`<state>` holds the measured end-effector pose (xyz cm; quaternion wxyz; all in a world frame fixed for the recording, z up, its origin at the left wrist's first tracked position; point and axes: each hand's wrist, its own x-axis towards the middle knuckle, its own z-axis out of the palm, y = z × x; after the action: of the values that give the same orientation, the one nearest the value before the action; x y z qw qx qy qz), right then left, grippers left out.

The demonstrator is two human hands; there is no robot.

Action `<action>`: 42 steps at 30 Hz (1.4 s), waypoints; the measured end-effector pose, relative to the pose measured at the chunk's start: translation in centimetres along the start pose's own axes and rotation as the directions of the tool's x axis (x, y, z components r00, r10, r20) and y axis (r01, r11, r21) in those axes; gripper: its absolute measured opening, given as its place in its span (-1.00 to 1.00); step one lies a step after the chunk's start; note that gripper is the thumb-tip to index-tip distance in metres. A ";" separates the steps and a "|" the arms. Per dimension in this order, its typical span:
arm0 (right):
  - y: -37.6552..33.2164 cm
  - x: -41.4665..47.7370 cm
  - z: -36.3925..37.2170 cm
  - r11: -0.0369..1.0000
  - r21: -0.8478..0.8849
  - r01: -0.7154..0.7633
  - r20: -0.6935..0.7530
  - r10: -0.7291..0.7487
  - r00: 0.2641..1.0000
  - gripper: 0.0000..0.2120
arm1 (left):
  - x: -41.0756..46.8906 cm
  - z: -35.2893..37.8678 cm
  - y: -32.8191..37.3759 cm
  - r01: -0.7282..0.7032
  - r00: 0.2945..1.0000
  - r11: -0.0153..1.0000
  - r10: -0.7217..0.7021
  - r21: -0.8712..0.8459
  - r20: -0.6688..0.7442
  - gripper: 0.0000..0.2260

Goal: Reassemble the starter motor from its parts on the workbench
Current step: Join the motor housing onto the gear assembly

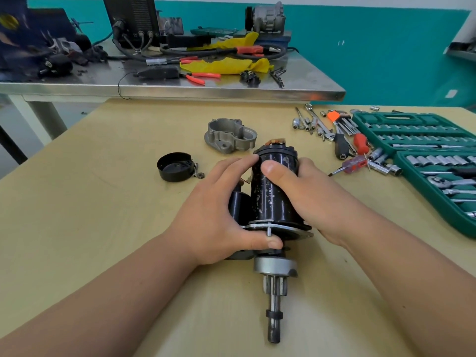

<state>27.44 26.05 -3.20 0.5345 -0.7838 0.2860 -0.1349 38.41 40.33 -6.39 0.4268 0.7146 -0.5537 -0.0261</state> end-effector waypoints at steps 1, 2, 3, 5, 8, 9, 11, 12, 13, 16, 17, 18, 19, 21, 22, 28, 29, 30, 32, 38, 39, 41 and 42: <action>0.0 -0.1 -0.1 1.000 0.023 -0.004 0.019 0.004 1.000 -0.35 | -0.1 0.0 0.0 0.007 1.000 1.000 -0.007 0.001 -0.004 0.00; 0.1 -0.2 -0.1 0.999 0.053 -0.010 0.041 0.008 0.999 -0.34 | -0.1 0.1 0.1 0.015 1.000 1.000 -0.015 0.006 -0.009 0.00; 0.2 -0.4 -0.1 0.996 0.084 -0.016 0.065 0.011 0.998 -0.35 | -0.2 0.1 0.2 0.021 1.000 1.000 -0.020 0.015 -0.012 0.00; 0.3 -0.9 0.1 0.988 0.153 -0.006 0.120 -0.013 0.993 -0.56 | -0.3 0.1 0.3 0.014 1.000 0.999 -0.013 0.036 -0.018 -0.01; 0.7 -1.7 0.4 0.969 0.247 -0.017 0.126 -0.015 0.992 -0.79 | -0.4 0.3 0.6 -0.016 0.999 0.998 0.018 0.067 -0.032 -0.04; 0.9 -1.9 0.5 0.963 0.268 -0.017 0.107 -0.012 0.994 -0.79 | -0.4 0.3 0.7 -0.028 0.999 0.997 0.031 0.076 -0.039 -0.05; 1.3 -2.0 0.6 0.950 0.310 -0.025 0.083 0.000 0.997 -0.76 | -0.4 0.4 0.9 -0.065 0.997 0.993 0.069 0.097 -0.045 -0.09; 1.4 -2.1 0.6 0.941 0.335 -0.042 0.086 0.014 0.996 -0.75 | -0.4 0.4 1.0 -0.088 0.995 0.990 0.093 0.112 -0.040 -0.11; 1.4 -2.2 0.5 0.930 0.362 -0.066 0.097 0.032 0.995 -0.73 | -0.5 0.5 1.1 -0.112 0.993 0.985 0.118 0.131 -0.033 -0.12; 1.3 -2.3 -0.1 0.891 0.435 -0.131 0.173 0.060 0.983 -0.65 | -0.5 0.6 1.2 -0.190 0.979 0.958 0.201 0.213 -0.026 -0.16; 1.1 -2.3 -0.4 0.885 0.447 -0.131 0.200 0.043 0.979 -0.63 | -0.4 0.6 1.1 -0.230 0.969 0.940 0.246 0.253 -0.034 -0.19; 1.0 -2.3 -0.7 0.884 0.454 -0.116 0.222 0.014 0.975 -0.63 | -0.3 0.6 1.1 -0.273 0.953 0.915 0.299 0.298 -0.042 -0.21; 0.8 -2.3 -0.9 0.884 0.458 -0.094 0.238 -0.020 0.971 -0.65 | -0.2 0.6 1.0 -0.311 0.937 0.886 0.347 0.345 -0.048 -0.23; 0.7 -2.4 -1.0 0.878 0.477 -0.042 0.247 -0.088 0.965 -0.77 | 0.0 0.7 0.9 -0.355 0.906 0.829 0.419 0.433 -0.058 -0.26; 0.7 -2.4 -1.1 0.870 0.493 -0.021 0.246 -0.116 0.962 -0.82 | 0.0 0.7 0.9 -0.362 0.895 0.808 0.440 0.464 -0.068 -0.27; 0.5 -2.6 -0.7 0.886 0.464 -0.025 0.167 -0.060 0.984 -0.34 | -0.4 -0.6 0.6 -0.363 0.910 0.818 0.413 0.447 -0.017 -0.38; 0.4 -2.6 -0.6 0.902 0.432 -0.019 0.160 -0.056 0.985 -0.26 | -0.5 -1.0 0.5 -0.366 0.910 0.815 0.414 0.449 -0.009 -0.41; 0.3 -2.5 -0.4 0.917 0.399 0.005 0.150 -0.070 0.986 -0.23 | -0.6 -1.4 0.4 -0.374 0.906 0.809 0.423 0.454 -0.007 -0.43; 0.1 -2.4 0.0 0.929 0.364 0.067 0.127 -0.121 0.985 -0.29 | -1.0 -1.9 0.0 -0.397 0.894 0.793 0.449 0.462 -0.003 -0.47; -1.0 -2.2 2.0 0.951 0.272 0.150 0.057 -0.172 0.984 -0.20 | -2.4 -4.8 -1.1 -0.451 0.855 0.633 0.509 0.629 0.101 -0.55; -1.2 -2.3 2.4 0.956 0.247 0.157 0.038 -0.171 0.985 -0.17 | -2.5 -5.5 -1.1 -0.461 0.853 0.602 0.503 0.652 0.138 -0.57; -1.4 -2.4 3.2 0.960 0.217 0.174 -0.010 -0.176 0.984 -0.20 | -2.7 -6.8 -1.1 -0.456 0.871 0.595 0.450 0.662 0.196 -0.58; -1.5 -2.4 3.5 0.960 0.215 0.181 -0.035 -0.178 0.983 -0.25 | -2.9 -7.4 -1.0 -0.426 0.897 0.643 0.394 0.636 0.202 -0.56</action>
<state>27.79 30.54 -2.98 0.6004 -0.7421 0.2015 -0.2194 41.81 47.04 -3.64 0.1255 0.6739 -0.6822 0.2544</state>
